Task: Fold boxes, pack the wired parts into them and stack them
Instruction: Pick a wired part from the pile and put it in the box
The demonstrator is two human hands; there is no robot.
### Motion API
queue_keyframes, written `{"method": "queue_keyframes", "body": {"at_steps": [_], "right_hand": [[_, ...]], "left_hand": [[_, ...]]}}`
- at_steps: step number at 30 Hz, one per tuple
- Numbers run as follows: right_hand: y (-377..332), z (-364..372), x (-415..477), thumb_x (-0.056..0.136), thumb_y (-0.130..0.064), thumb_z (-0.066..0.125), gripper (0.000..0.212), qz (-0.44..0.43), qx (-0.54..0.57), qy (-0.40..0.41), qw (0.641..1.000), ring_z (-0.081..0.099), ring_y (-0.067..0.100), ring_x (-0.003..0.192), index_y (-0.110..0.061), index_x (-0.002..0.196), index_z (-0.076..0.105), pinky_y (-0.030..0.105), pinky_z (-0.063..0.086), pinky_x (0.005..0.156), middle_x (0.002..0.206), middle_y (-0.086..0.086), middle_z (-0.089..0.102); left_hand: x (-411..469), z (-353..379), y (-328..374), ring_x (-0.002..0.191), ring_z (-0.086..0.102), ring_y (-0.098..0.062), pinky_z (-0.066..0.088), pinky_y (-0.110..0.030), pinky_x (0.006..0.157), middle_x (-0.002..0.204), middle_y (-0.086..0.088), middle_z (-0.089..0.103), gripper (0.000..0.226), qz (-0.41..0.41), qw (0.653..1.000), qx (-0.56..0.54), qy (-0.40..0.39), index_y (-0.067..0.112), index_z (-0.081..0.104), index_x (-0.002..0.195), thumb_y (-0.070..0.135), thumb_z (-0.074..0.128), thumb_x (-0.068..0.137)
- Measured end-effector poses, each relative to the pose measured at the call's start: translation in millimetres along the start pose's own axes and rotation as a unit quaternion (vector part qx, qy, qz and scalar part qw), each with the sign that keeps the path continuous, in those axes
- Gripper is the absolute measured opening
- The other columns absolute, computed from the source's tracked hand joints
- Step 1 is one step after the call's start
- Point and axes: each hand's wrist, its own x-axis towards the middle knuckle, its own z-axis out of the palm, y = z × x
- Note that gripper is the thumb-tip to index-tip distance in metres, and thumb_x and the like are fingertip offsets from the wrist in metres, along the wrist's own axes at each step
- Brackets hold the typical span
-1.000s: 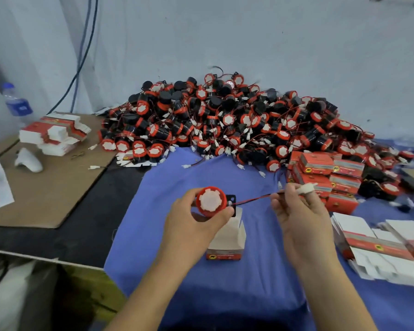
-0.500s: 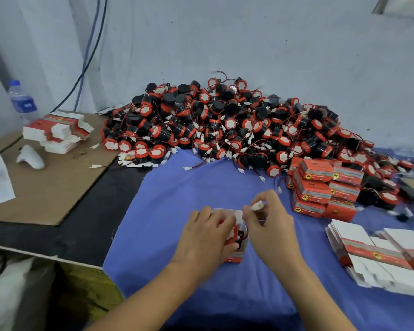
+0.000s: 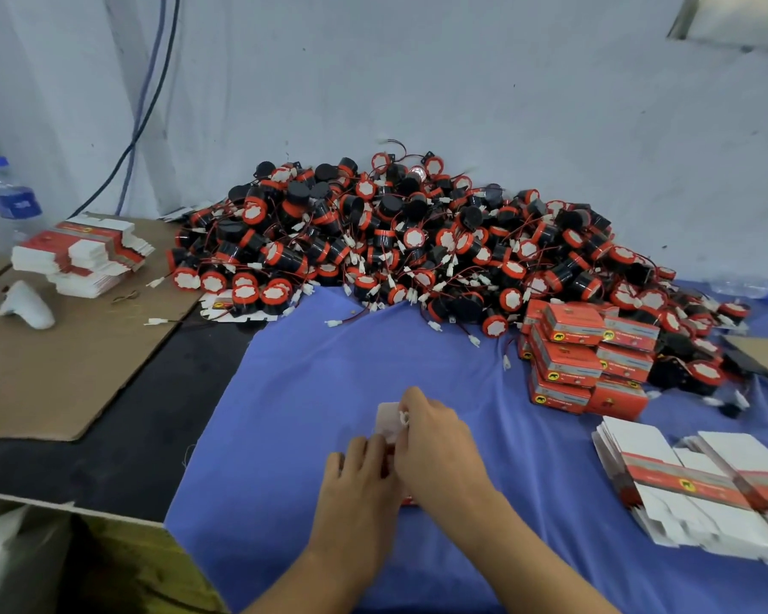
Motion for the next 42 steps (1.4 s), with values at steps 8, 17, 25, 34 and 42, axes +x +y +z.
{"method": "queue_keyframes", "body": {"at_steps": [8, 17, 25, 34, 42], "right_hand": [[0.4, 21.3, -5.8, 0.095, -0.033, 0.041, 0.009, -0.027, 0.031, -0.022, 0.999, 0.046, 0.009, 0.064, -0.027, 0.089, 0.044, 0.025, 0.028, 0.048, 0.076, -0.007, 0.055], [8.6, 29.9, -8.5, 0.097, -0.037, 0.036, 0.014, -0.067, 0.016, -0.048, 0.996, 0.055, 0.019, 0.096, -0.028, 0.094, 0.046, 0.032, 0.033, 0.075, 0.107, -0.01, 0.062], [3.0, 15.1, 5.9, 0.086, -0.026, 0.047, 0.023, -0.024, -0.006, -0.119, 0.993, 0.051, 0.019, 0.066, -0.02, 0.065, 0.053, 0.024, 0.032, 0.049, 0.065, -0.004, 0.054], [18.2, 16.1, 10.7, 0.089, -0.043, 0.036, 0.033, -0.052, 0.005, -0.222, 0.974, 0.055, 0.017, 0.101, -0.023, 0.075, 0.058, 0.04, 0.049, 0.081, 0.102, -0.008, 0.058], [9.6, 20.3, 11.7, 0.081, -0.022, 0.056, 0.01, 0.002, -0.048, -0.135, 0.99, 0.059, 0.02, 0.068, -0.018, 0.081, 0.065, 0.024, 0.036, 0.049, 0.073, -0.003, 0.065]], "left_hand": [[1.0, 14.9, -7.1, 0.078, 0.067, -0.024, 0.051, -0.031, 0.052, 0.099, -0.002, 0.067, 0.072, -0.093, 0.99, -0.102, -0.022, 0.009, 0.073, 0.113, 0.018, 0.093, 0.044], [9.6, 24.8, -11.4, 0.125, 0.054, -0.033, 0.045, -0.031, 0.105, 0.134, -0.014, 0.053, 0.049, -0.342, 0.8, -0.493, -0.002, 0.012, 0.053, 0.132, 0.007, 0.071, 0.087], [8.8, 28.7, -13.1, 0.066, 0.073, -0.02, 0.06, -0.032, 0.055, 0.093, -0.015, 0.064, 0.074, -0.349, 0.573, -0.74, -0.034, 0.034, 0.053, 0.128, -0.015, 0.065, 0.073], [-14.6, 20.7, -38.4, 0.119, 0.053, 0.016, 0.041, -0.007, 0.098, 0.129, 0.037, 0.058, 0.041, -0.098, 0.874, -0.474, -0.038, 0.031, 0.067, 0.127, 0.011, 0.071, 0.091], [-11.1, 37.2, -43.5, 0.114, 0.066, -0.012, 0.057, -0.036, 0.092, 0.124, 0.012, 0.068, 0.067, -0.229, 0.771, -0.588, -0.086, 0.027, 0.053, 0.125, 0.006, 0.083, 0.068]]}}
